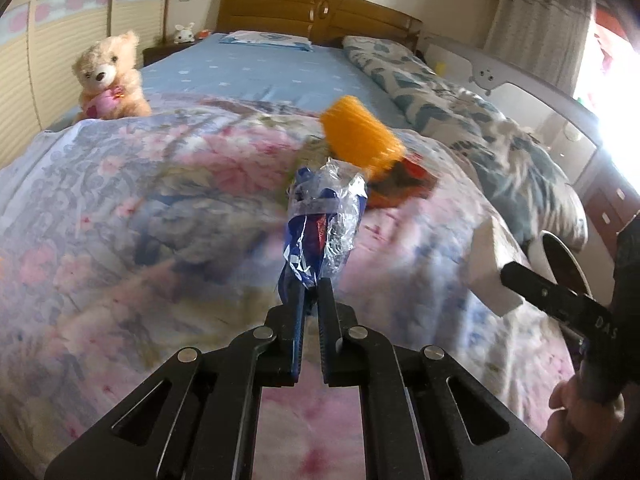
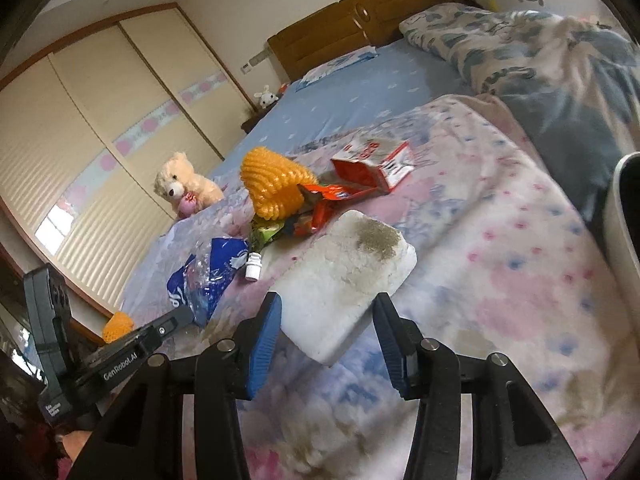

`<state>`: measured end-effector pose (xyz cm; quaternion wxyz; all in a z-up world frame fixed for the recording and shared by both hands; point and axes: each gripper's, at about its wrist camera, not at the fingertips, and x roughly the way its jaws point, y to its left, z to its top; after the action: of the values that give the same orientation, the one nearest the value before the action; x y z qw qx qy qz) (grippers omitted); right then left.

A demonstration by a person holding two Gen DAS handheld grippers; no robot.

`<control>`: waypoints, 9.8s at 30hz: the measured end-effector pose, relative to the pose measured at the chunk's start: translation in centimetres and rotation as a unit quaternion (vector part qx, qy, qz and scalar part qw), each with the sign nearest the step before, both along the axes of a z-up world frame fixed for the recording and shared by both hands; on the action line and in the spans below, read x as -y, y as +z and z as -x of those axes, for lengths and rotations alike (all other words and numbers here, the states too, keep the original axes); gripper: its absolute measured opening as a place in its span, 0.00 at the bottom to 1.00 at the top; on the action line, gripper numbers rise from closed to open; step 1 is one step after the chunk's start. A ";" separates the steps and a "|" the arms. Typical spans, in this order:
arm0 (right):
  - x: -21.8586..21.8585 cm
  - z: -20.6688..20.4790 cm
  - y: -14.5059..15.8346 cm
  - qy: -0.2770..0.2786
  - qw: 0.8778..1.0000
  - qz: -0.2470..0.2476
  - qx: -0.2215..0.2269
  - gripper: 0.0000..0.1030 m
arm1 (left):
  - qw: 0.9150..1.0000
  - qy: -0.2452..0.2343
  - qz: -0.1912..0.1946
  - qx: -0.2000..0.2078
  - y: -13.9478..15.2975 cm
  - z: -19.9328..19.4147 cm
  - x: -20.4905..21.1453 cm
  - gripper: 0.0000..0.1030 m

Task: Collect trash
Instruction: 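Carry the blue bag and white foam block with both tools over the bin, then open both tools to drop the blue bag and foam block into the bin, then move both open tools back toward the remaining trash on the bed, then grasp the green spouted pouch with the left tool while the right tool grasps the red-and-white milk carton, then release the green pouch and grasp the yellow foam net with the left tool, then carry the yellow foam net and milk carton with both tools over the bin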

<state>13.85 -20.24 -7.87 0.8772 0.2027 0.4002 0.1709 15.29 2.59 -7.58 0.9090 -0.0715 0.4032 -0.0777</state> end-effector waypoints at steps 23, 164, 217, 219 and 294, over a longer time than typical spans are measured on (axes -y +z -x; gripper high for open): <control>9.1 5.7 1.4 -0.077 0.997 0.012 0.014 0.47 | 0.993 -0.115 -0.003 0.009 1.2 2.2 10.9 0.05; 3.9 -3.7 -0.9 -0.001 0.999 0.050 -0.011 0.85 | 0.998 0.020 -0.013 -0.052 -2.1 -3.7 3.1 0.54; 4.5 -5.7 -0.5 0.010 0.998 0.064 0.004 0.52 | 0.998 -0.026 0.025 -0.042 -1.6 -3.9 3.8 0.15; 5.1 -4.6 0.0 0.001 0.998 0.060 0.008 0.52 | 0.998 -0.025 0.029 -0.041 -1.5 -3.2 3.6 0.15; 17.0 9.0 2.3 -0.145 0.988 0.033 0.034 0.49 | 0.975 -0.221 -0.024 0.006 2.0 2.3 20.6 0.21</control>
<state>4.83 -37.26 -5.57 0.9122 0.2231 0.3419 0.0353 12.96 -17.98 -5.62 0.8731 0.0418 0.4052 -0.2678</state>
